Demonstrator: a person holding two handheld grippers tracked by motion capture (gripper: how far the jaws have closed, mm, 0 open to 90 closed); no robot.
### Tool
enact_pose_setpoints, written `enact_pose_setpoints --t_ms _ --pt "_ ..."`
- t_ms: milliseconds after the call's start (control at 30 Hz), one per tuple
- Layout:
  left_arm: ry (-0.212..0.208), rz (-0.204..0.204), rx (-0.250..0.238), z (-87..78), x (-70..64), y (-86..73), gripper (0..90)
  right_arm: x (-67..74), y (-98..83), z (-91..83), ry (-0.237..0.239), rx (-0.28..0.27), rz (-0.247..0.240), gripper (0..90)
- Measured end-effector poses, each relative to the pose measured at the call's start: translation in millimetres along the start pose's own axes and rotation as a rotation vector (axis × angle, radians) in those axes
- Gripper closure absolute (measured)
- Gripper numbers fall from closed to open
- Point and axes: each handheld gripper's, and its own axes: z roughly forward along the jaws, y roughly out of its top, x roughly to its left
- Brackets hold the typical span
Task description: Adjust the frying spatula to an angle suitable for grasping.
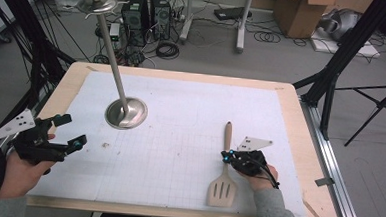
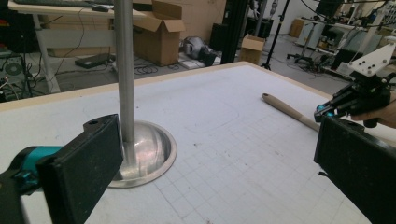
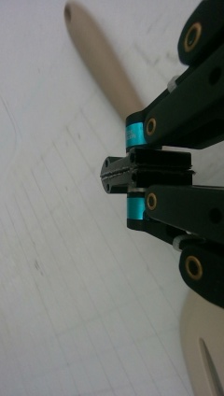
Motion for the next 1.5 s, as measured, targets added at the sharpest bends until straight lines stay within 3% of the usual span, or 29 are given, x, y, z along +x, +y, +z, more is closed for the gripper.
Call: enact_pose_setpoints --t_ms 233,400,600,833,1100,1300,1400,1500 --pt "-0.005 0.005 0.004 1.1 -1.0 -0.5 1.8 -25.1 -11.1 -8.2 -0.088 -0.003 0.091 90.0" --pt "0.002 0.000 0.010 0.1 -0.2 -2.2 1.8 -35.4 -13.6 -0.6 -0.085 0.014 0.120 90.0" --pt "0.009 0.001 0.003 -4.8 -0.9 -1.9 1.8 -35.2 -9.5 13.2 -0.055 0.045 0.093 90.0" --pt "0.011 0.004 0.016 -5.3 -2.8 -4.4 1.8 -35.1 -2.6 23.9 -0.047 0.040 0.067 90.0" --pt "0.017 -0.002 0.024 -3.8 -1.8 -6.9 1.8 -33.7 12.7 43.7 0.004 0.044 0.024 90.0" --pt "0.022 -0.001 0.028 -6.6 -1.3 -8.5 1.8 -27.6 27.5 57.8 0.044 0.072 -0.056 90.0" --pt "0.029 -0.003 0.032 -8.6 -1.5 -9.5 1.8 -23.3 35.8 64.4 0.074 0.092 -0.118 90.0" --pt "0.033 -0.005 0.032 -10.6 -1.8 -10.6 1.8 -18.6 41.3 71.4 0.117 0.093 -0.146 90.0"
